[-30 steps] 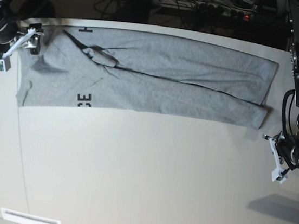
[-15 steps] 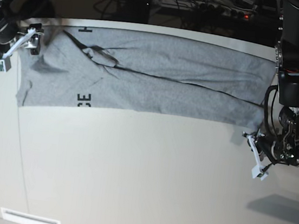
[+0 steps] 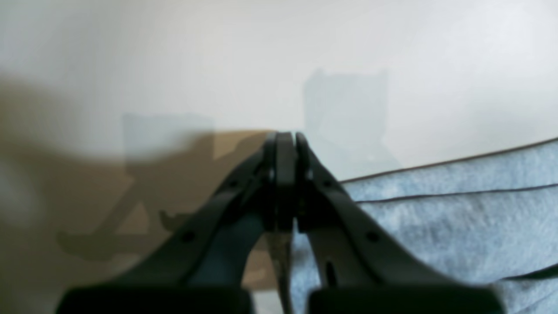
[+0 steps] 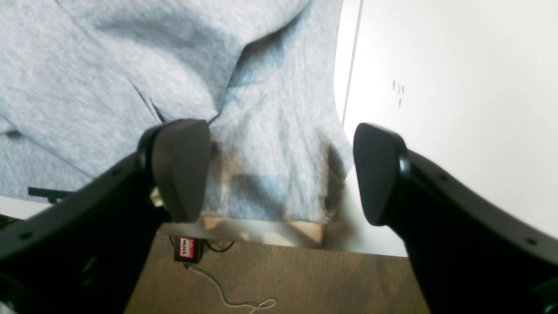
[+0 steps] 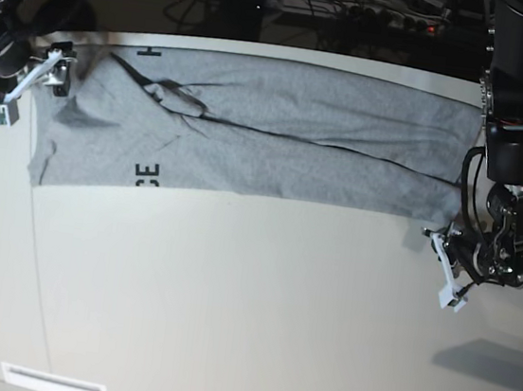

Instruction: Fold the T-shirt properly

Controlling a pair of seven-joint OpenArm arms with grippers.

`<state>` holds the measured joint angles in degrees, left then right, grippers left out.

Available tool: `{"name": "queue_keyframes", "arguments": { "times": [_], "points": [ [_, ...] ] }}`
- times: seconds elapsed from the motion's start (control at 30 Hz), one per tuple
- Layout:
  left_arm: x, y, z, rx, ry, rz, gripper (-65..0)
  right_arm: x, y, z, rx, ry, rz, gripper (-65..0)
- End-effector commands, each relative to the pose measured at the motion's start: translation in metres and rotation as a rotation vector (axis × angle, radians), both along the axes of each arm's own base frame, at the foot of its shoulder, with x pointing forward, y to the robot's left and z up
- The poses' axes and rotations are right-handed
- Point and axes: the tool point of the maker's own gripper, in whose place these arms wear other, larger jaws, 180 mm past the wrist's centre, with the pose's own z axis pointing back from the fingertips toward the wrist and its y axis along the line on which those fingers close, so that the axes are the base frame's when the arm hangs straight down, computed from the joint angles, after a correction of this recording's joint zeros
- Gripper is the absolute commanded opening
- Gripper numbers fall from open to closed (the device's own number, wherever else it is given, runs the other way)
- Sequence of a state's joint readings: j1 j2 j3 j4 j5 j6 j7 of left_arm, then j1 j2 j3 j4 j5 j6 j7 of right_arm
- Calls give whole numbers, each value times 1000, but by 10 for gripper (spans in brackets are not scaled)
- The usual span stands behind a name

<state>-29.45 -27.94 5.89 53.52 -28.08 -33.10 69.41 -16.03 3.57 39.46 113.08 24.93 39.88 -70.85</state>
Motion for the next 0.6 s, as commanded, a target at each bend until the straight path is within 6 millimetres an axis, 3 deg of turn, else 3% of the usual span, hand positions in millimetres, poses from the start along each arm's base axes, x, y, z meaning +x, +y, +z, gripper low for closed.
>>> {"name": "queue_keyframes", "arguments": {
  "times": [0.0,0.13,0.3,0.57],
  "points": [
    [13,7,19,11,-51,1,-650,7,-2,9,-12,-39,9,-162],
    [8,8,16,17,-26,-1,-650,7,-2,9,-12,-39,9,-162],
    [5,-1,28,59,-39,-82,-650,7,-2,9,-12,-39,9,-162],
    [-10,13,42,76,-66,-28,-650,7,-2,9,-10,-39,8,-162]
  ]
}}
